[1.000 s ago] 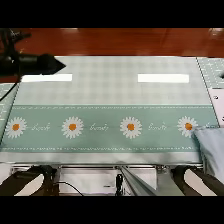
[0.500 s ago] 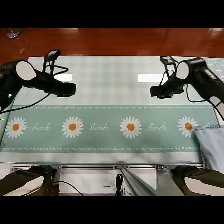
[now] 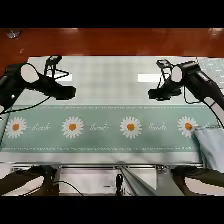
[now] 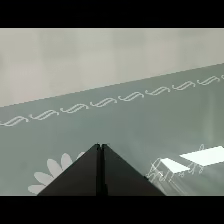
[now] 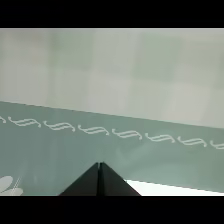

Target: Fold the shirts.

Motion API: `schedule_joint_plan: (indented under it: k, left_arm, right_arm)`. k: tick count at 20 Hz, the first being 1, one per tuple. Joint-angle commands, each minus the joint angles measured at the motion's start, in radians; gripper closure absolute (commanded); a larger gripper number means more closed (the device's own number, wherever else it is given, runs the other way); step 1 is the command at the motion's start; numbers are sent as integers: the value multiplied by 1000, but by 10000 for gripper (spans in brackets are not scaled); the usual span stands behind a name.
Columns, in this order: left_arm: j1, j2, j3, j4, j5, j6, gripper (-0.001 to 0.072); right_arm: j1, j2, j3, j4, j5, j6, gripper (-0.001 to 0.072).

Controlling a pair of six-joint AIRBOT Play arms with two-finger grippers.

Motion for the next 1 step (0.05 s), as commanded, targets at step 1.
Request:
schedule_joint_plan:
  k: [1]
  left_arm:
    - [0,0,-1,3,-1,-1,686]
  right_arm:
    - [2,-1,0,-1,0,1,690]
